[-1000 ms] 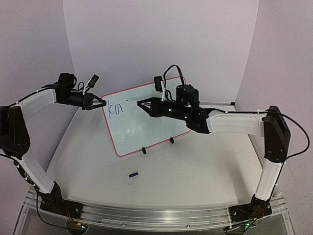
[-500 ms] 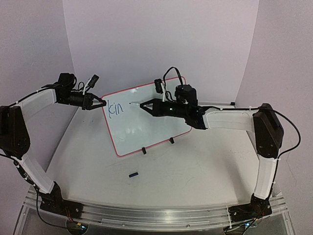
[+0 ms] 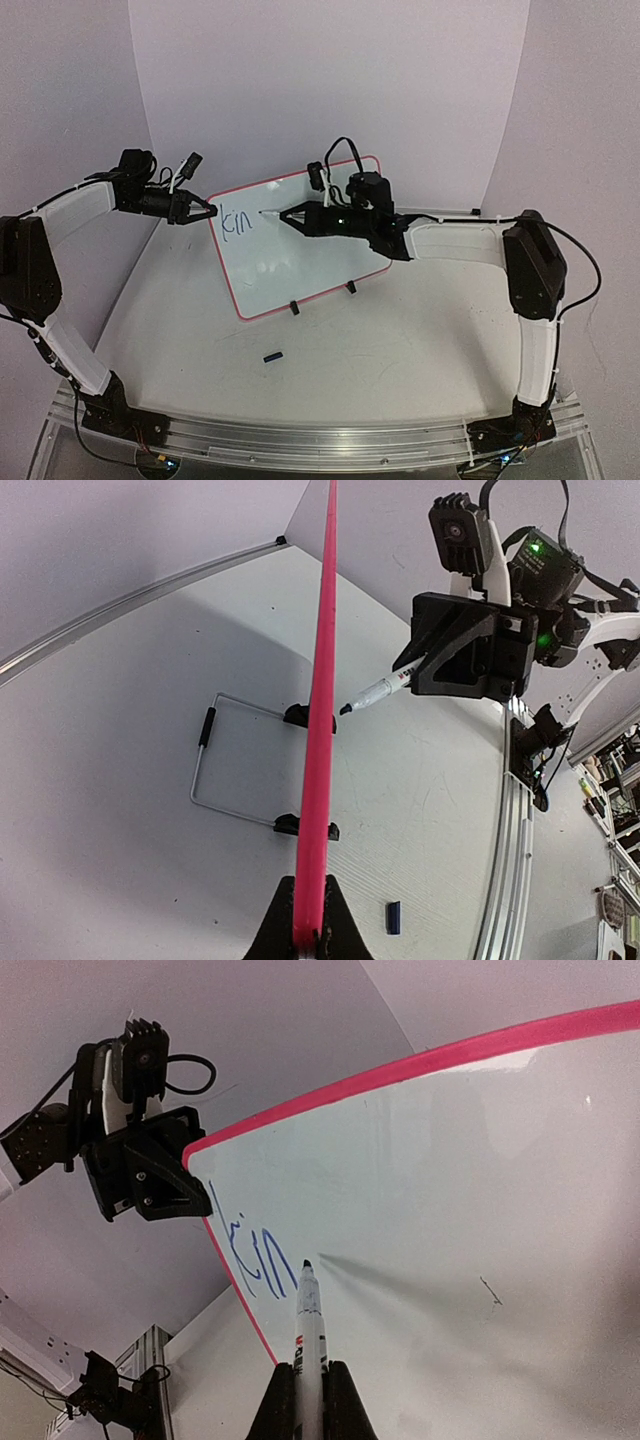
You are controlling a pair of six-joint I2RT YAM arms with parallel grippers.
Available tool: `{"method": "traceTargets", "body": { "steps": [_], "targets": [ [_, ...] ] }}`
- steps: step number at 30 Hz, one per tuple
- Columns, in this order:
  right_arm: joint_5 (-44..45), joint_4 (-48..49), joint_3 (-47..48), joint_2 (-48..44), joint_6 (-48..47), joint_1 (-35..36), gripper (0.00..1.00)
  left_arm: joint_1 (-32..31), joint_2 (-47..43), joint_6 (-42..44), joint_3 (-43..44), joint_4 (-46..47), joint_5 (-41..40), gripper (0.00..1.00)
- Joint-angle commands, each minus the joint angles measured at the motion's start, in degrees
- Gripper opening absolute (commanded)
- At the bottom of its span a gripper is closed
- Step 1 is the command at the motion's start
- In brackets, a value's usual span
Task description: Write a sentence on the whiteboard
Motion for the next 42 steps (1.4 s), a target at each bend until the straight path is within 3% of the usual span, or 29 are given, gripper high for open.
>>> {"method": "traceTargets", "body": {
  "steps": [1, 13, 23, 42],
  "targets": [
    [-0.1, -0.2, 3.4, 2.0, -0.1, 0.0, 0.0, -0.4, -1.3, 2.3, 0.9, -2.8, -2.9, 0.0],
    [-0.9, -1.4, 5.8, 4.2, -0.2, 0.0, 0.0, -0.3, -1.3, 2.4, 1.0, -2.8, -2.9, 0.0],
    [-1.8, -3.2, 2.5, 3.9, -0.7, 0.2, 0.0, -0.4, -1.3, 2.4, 1.0, -2.8, -2.9, 0.0],
    [5.0, -4.1, 0.3, -2.3, -2.8, 0.0, 0.0, -0.3, -1.5, 2.4, 1.0, -3.0, -2.9, 0.0]
  ]
}}
